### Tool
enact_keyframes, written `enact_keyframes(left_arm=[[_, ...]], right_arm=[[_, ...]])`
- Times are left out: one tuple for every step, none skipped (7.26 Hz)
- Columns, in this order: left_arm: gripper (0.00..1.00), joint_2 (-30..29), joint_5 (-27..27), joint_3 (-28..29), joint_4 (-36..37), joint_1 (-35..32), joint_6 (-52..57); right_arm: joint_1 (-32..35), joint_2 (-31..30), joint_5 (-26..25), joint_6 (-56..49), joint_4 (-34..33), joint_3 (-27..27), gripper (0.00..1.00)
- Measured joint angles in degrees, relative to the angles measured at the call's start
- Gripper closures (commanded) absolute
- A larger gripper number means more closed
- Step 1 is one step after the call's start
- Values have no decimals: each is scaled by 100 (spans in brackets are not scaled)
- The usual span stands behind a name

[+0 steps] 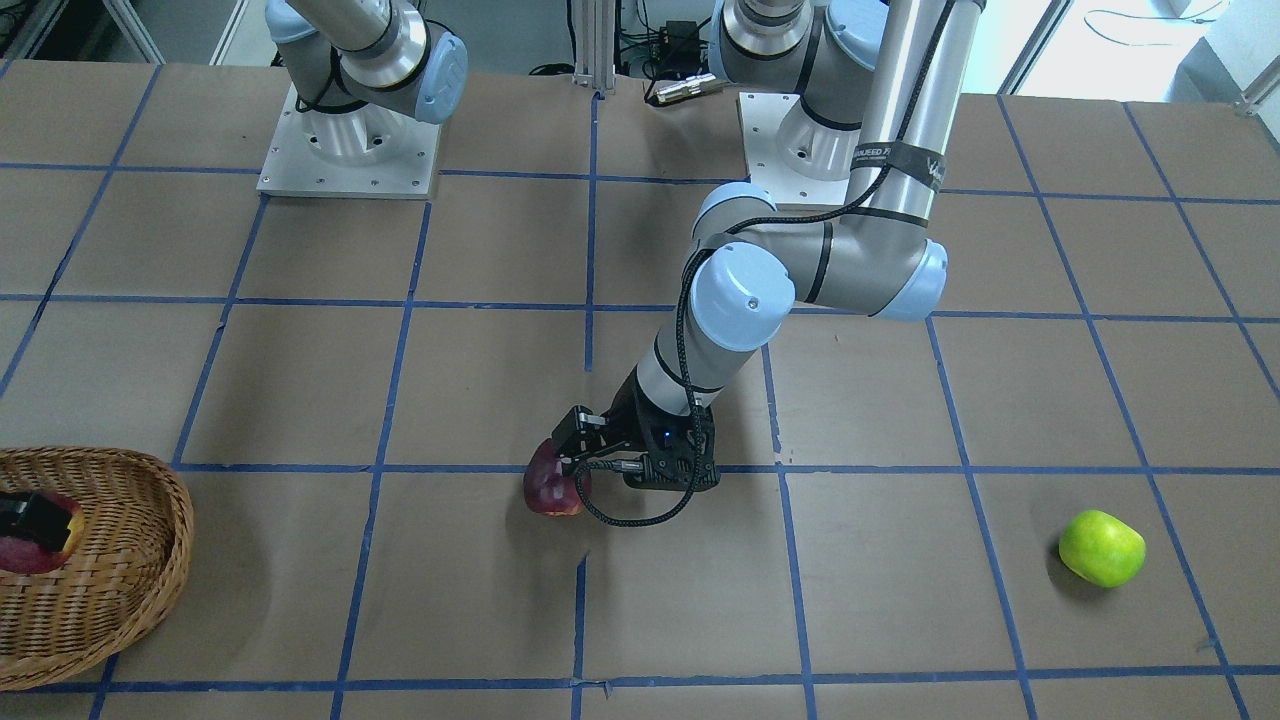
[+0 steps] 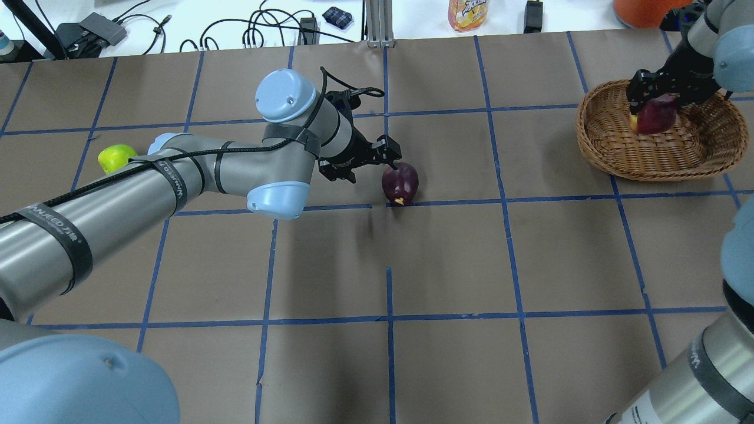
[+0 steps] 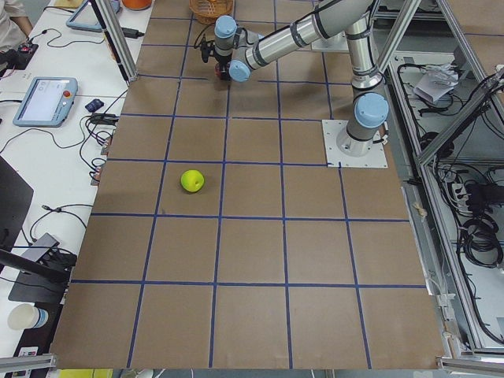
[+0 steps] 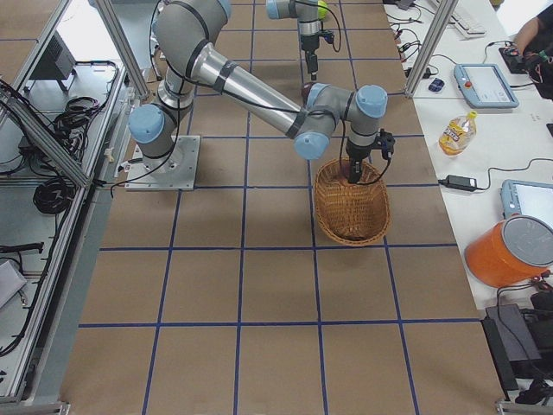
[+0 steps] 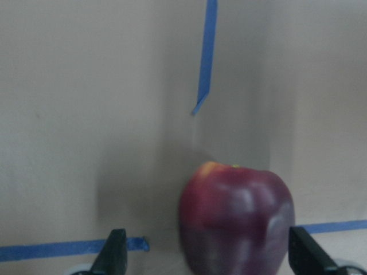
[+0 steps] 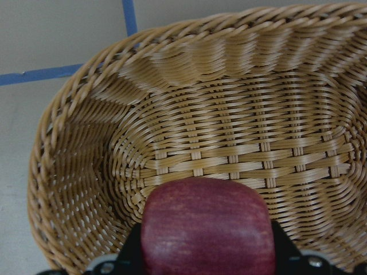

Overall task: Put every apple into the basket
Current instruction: 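Drop pinkish-red apple in basket while left sets dark red apple centrally, then reach the left gripper to the green apple while the right returns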

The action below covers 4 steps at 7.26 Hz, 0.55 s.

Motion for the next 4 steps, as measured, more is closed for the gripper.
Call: enact_keyframes(left_arm=[[0, 239, -12, 209, -432, 256, 397], [0, 539, -19, 365, -1072, 637, 1108], [0, 852, -7, 441, -1724, 1112, 1921], [0, 1118, 267, 480, -2249, 1677, 2845]], right_arm=[[-79, 158, 0, -12, -5, 1, 70], [-163, 262, 5, -19, -3, 11, 1], [-248, 311, 16, -22, 2, 29, 0], [-296, 327, 24, -13, 14, 44, 0]])
